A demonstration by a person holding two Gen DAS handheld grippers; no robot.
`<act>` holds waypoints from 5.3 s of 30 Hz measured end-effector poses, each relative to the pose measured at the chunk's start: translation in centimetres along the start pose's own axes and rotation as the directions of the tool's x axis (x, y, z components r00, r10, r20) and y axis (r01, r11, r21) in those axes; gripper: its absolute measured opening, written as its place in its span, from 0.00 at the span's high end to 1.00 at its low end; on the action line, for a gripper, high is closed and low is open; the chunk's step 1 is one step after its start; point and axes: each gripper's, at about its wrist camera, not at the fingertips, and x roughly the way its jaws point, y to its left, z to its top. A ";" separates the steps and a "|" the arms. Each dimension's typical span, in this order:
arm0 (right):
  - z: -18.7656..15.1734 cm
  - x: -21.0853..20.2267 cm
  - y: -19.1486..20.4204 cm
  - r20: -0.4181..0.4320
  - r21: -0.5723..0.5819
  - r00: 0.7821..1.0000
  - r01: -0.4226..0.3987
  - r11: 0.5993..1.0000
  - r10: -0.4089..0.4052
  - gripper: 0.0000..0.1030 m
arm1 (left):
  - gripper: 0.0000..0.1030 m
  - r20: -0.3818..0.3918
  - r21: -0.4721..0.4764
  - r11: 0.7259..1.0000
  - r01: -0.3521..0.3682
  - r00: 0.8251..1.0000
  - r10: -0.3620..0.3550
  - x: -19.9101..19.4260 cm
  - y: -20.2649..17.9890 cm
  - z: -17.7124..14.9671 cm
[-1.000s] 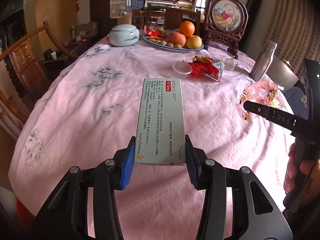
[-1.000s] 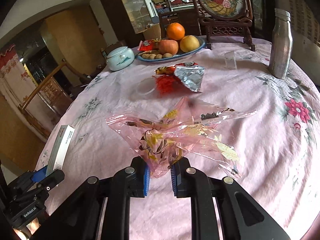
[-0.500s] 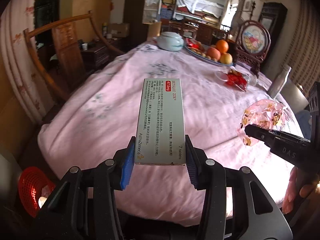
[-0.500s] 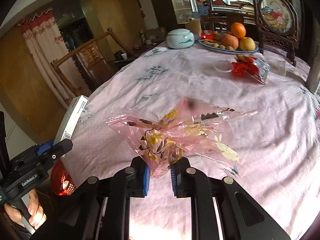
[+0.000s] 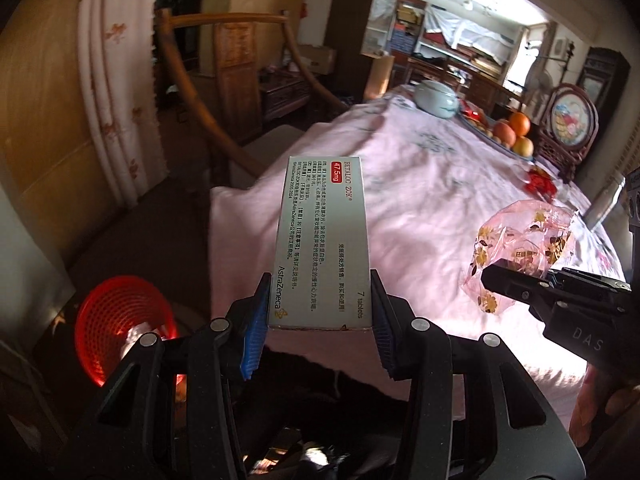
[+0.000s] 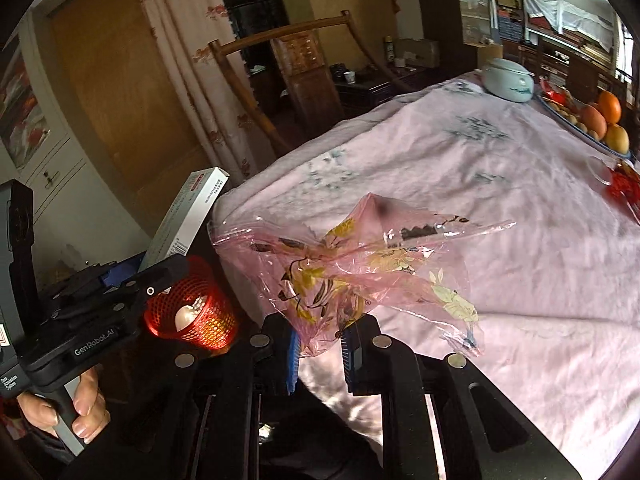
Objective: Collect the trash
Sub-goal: 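Carry the box and bag over to the red basket with both grippers, then open both grippers to drop the box and bag into the basket, then swing both tools back toward the table, then grasp the red snack bag with the right gripper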
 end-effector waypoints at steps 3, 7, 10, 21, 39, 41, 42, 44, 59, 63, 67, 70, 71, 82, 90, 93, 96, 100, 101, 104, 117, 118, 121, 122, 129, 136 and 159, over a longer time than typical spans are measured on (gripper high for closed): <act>0.2 1.6 3.3 -0.042 -0.036 0.997 -0.063 0.997 0.062 0.83 | 0.56 0.001 -0.050 0.998 -0.043 0.999 0.043 -0.3 2.7 -0.7; 0.4 3.6 7.7 -0.085 -0.122 0.992 -0.102 0.987 0.092 0.83 | 0.56 -0.021 -0.113 0.990 -0.083 0.996 0.081 0.1 6.2 -1.5; 0.7 5.3 10.1 -0.119 -0.159 0.987 -0.130 0.979 0.111 0.83 | 0.56 -0.041 -0.155 0.981 -0.114 0.993 0.109 0.7 8.5 -2.1; 2.0 11.7 17.4 -0.230 -0.258 0.962 -0.205 0.944 0.146 0.83 | 0.56 -0.132 -0.305 0.931 -0.201 0.977 0.168 3.3 16.3 -4.3; 1.3 25.2 24.4 -0.480 -0.253 0.848 -0.378 0.890 0.224 0.83 | 0.56 -0.300 -0.441 0.829 -0.345 0.927 0.227 6.8 26.7 -9.4; 0.9 26.7 24.8 -0.506 -0.257 0.834 -0.389 0.884 0.220 0.83 | 0.56 -0.319 -0.438 0.820 -0.369 0.916 0.242 7.1 27.5 -9.8; 0.7 27.5 25.0 -0.521 -0.256 0.825 -0.397 0.881 0.220 0.83 | 0.56 -0.327 -0.438 0.817 -0.376 0.913 0.245 7.2 28.0 -10.0; 0.0 28.5 25.3 -0.539 -0.251 0.811 -0.412 0.876 0.228 0.83 | 0.56 -0.342 -0.437 0.813 -0.384 0.907 0.245 7.5 28.4 -10.1; -0.5 33.1 23.6 -0.571 -0.114 0.760 -0.448 0.887 0.310 0.56 | 0.34 -0.410 -0.531 0.738 -0.417 0.888 0.208 8.5 31.3 -11.5; -0.2 32.6 23.4 -0.560 -0.107 0.762 -0.457 0.883 0.326 0.55 | 0.30 -0.398 -0.500 0.748 -0.437 0.883 0.250 7.7 31.0 -10.9; -0.1 31.9 23.3 -0.555 -0.119 0.766 -0.459 0.880 0.324 0.54 | 0.29 -0.394 -0.501 0.746 -0.439 0.883 0.255 6.9 30.7 -10.4; -0.2 31.0 23.1 -0.556 -0.127 0.766 -0.462 0.878 0.322 0.54 | 0.28 -0.383 -0.496 0.741 -0.453 0.880 0.281 6.1 30.5 -10.0; -0.2 30.6 22.9 -0.552 -0.133 0.770 -0.460 0.878 0.320 0.54 | 0.28 -0.380 -0.496 0.739 -0.455 0.880 0.286 5.9 30.4 -9.9; 1.1 20.2 19.8 -0.426 -0.214 0.833 -0.471 0.856 0.352 0.46 | 0.28 -0.275 -0.471 0.782 -0.408 0.910 0.309 2.6 26.8 -6.7; 3.2 10.7 13.1 -0.211 -0.229 0.928 -0.353 0.907 0.308 0.37 | 0.25 -0.150 -0.379 0.866 -0.325 0.945 0.289 0.0 19.9 -2.7; 3.6 7.1 8.9 -0.126 -0.190 0.963 -0.259 0.947 0.238 0.32 | 0.24 -0.114 -0.299 0.911 -0.285 0.958 0.262 -0.1 15.9 -1.2; 3.8 3.4 3.7 -0.056 -0.140 0.986 -0.162 0.977 0.155 0.30 | 0.24 -0.085 -0.222 0.948 -0.227 0.973 0.213 0.2 11.5 0.4; 3.6 -1.6 -4.4 0.028 -0.040 0.999 -0.032 0.999 0.033 0.29 | 0.22 -0.058 -0.085 0.986 -0.143 0.989 0.138 1.5 4.4 2.6; 3.4 -2.9 -6.4 0.046 -0.011 0.999 -0.002 1.000 0.003 0.29 | 0.22 -0.055 -0.042 0.993 -0.109 0.993 0.107 2.0 2.1 3.4; 2.7 -6.3 -12.1 0.089 0.085 0.992 0.079 0.993 -0.087 0.29 | 0.21 -0.047 0.060 0.998 -0.031 0.998 0.034 3.2 -3.8 5.3; -2.0 -14.5 -31.2 0.054 0.382 0.921 0.339 0.860 -0.387 0.29 | 0.21 -0.105 0.282 0.934 0.217 0.975 -0.195 9.2 -25.7 9.6; -1.9 -14.6 -32.1 0.050 0.392 0.917 0.347 0.852 -0.397 0.29 | 0.21 -0.126 0.289 0.926 0.241 0.969 -0.213 9.6 -27.5 9.9; -0.5 -15.8 -35.2 0.053 0.413 0.905 0.365 0.834 -0.423 0.29 | 0.21 -0.144 0.336 0.901 0.275 0.960 -0.240 10.6 -32.8 12.2; 0.2 -16.2 -36.2 0.059 0.425 0.900 0.368 0.827 -0.431 0.29 | 0.21 -0.141 0.349 0.897 0.273 0.961 -0.238 10.7 -34.0 13.0; 4.2 -16.2 -41.4 0.136 0.481 0.895 0.315 0.818 -0.424 0.28 | 0.18 -0.135 0.345 0.888 0.303 0.953 -0.273 13.9 -38.9 16.4; 5.6 -9.8 -46.1 0.113 0.603 0.965 0.122 0.789 -0.235 0.29 | 0.18 -0.216 0.276 0.929 0.248 0.958 -0.191 21.1 -37.3 15.9; 6.2 -3.2 -51.2 0.084 0.793 0.977 0.054 0.606 -0.196 0.96 | 0.18 -0.301 0.220 0.955 0.201 0.945 -0.130 27.4 -35.0 14.6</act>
